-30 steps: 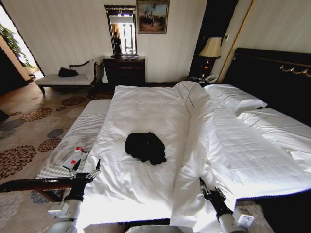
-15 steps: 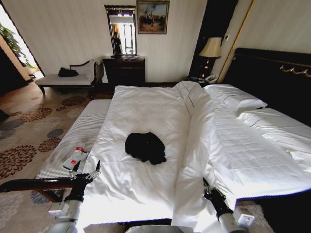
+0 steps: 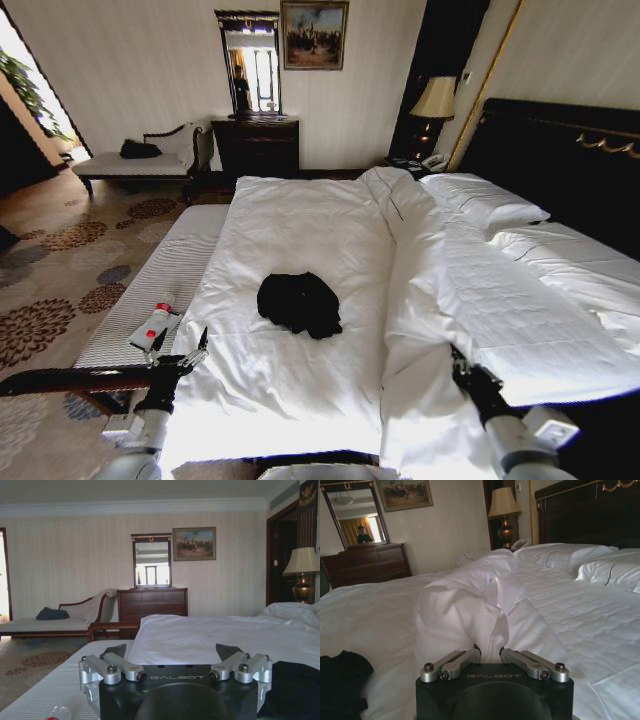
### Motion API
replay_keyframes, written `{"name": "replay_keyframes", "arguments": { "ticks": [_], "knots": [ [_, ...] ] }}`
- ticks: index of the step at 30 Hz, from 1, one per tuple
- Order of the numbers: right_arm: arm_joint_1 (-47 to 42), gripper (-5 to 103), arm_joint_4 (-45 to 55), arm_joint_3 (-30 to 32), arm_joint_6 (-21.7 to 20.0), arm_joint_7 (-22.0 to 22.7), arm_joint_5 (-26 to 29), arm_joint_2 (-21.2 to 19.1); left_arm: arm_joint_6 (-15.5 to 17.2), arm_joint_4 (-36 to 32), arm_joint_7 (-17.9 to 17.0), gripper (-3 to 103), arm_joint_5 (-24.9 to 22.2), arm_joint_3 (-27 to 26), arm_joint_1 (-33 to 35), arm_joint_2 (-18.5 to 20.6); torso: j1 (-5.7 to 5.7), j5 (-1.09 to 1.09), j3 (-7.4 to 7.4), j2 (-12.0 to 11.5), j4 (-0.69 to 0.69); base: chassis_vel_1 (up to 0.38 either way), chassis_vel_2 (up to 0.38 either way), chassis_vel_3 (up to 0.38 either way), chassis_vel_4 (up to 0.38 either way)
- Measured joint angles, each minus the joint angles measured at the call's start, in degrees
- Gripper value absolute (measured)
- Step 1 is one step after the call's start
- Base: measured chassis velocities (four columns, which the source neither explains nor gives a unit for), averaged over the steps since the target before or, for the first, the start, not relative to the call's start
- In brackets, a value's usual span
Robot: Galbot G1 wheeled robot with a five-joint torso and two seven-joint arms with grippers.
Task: Fold the clothes on the bed.
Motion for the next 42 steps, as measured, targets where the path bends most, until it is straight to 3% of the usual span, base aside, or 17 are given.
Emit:
{"name": "replay_keyframes", "arguments": {
  "ticks": [9,13,21,31,33,39,42],
  "knots": [
    [3.9,2,-2.2,11.3,-2.7,1.8,8.8,-1.7,0.1,-0.2,-0.1,100,0.0,-0.2,0.0,0.2,0.0,0.01,0.0,0.0,0.01,0.0,0.0,0.0,0.0],
    [6.0,2,-8.7,21.1,-2.9,2.0,13.0,-3.9,0.2,-0.2,-0.2,100,0.0,-0.1,-0.1,0.3,0.0,0.01,0.0,0.0,0.0,0.0,0.0,0.0,0.0],
    [9.3,2,-18.0,29.8,-3.6,2.2,18.1,-6.8,0.4,0.0,-0.3,100,0.2,0.2,-0.3,0.4,0.0,0.01,0.0,0.0,0.01,0.0,0.0,0.0,0.0],
    [12.0,2,-32.6,34.8,-2.7,0.8,16.8,-12.0,0.8,-0.2,-0.6,100,0.2,0.1,-0.5,0.6,0.0,0.03,0.0,0.0,-0.02,0.0,0.0,0.0,0.0],
    [13.1,2,-38.0,35.6,-1.4,-0.2,15.5,-14.7,0.8,-0.1,-0.6,100,0.3,0.1,-0.3,0.5,0.0,0.02,0.0,0.0,0.01,0.0,0.0,0.0,0.0],
    [14.7,2,-46.1,36.3,1.1,-2.0,12.1,-17.7,0.8,-0.2,-0.6,100,0.3,0.0,-0.2,0.4,0.0,0.03,0.0,0.0,0.03,0.0,0.0,0.0,0.0],
    [16.3,2,-54.6,36.3,4.5,-3.9,8.0,-20.7,0.8,-0.2,-0.6,100,0.3,-0.1,-0.1,0.4,0.0,0.04,0.0,0.0,0.04,0.0,0.0,0.0,0.0]
  ]
}}
